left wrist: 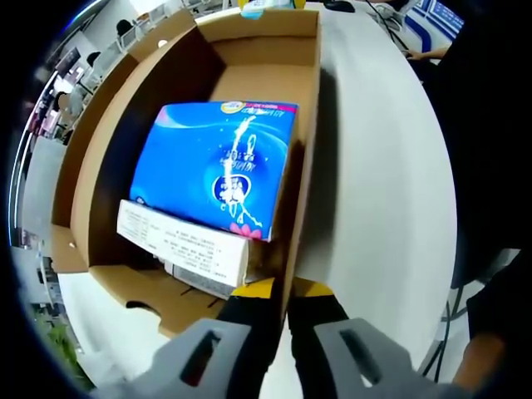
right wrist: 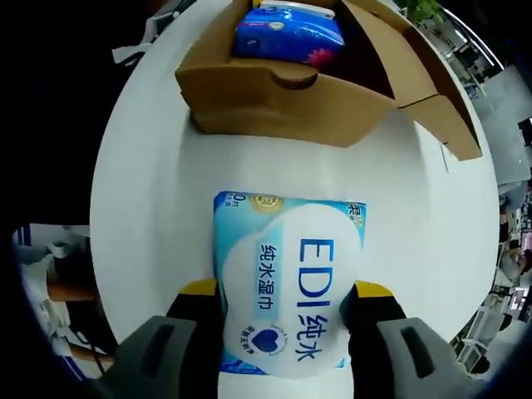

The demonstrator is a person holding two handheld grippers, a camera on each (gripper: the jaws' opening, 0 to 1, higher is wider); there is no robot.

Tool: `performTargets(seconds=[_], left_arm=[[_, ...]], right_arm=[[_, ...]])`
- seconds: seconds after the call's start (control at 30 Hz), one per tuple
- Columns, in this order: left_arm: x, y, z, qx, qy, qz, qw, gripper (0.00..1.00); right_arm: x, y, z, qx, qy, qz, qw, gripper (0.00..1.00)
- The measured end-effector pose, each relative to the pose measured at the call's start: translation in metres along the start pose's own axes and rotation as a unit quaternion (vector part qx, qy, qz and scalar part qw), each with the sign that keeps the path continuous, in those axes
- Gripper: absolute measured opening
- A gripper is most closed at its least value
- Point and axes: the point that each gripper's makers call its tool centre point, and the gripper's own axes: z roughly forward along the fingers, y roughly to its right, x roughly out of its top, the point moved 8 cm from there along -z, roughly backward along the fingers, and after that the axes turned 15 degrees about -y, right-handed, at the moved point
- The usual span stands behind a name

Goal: Operate the shoe box by opening the lid, removing the specified soft item, and placing it in the target area until the item is outside and the box remains undamaged.

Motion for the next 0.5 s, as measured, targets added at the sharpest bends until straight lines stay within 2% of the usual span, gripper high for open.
performTargets(seconds=[0.2, 0.5], left_arm=[[0.000, 0.000, 0.000, 0.000, -0.002, 0.001, 1.0000, 0.04], [0.000, 0.000, 0.000, 0.001, -0.006, 0.003, 1.0000, 0.04]], right_arm=[[0.001, 0.003, 0.011, 0.008, -0.003, -0.005, 0.9999, 0.59], [0.002, -0.002, 0.008, 0.014, 0.000, -0.006, 0.9999, 0.59]])
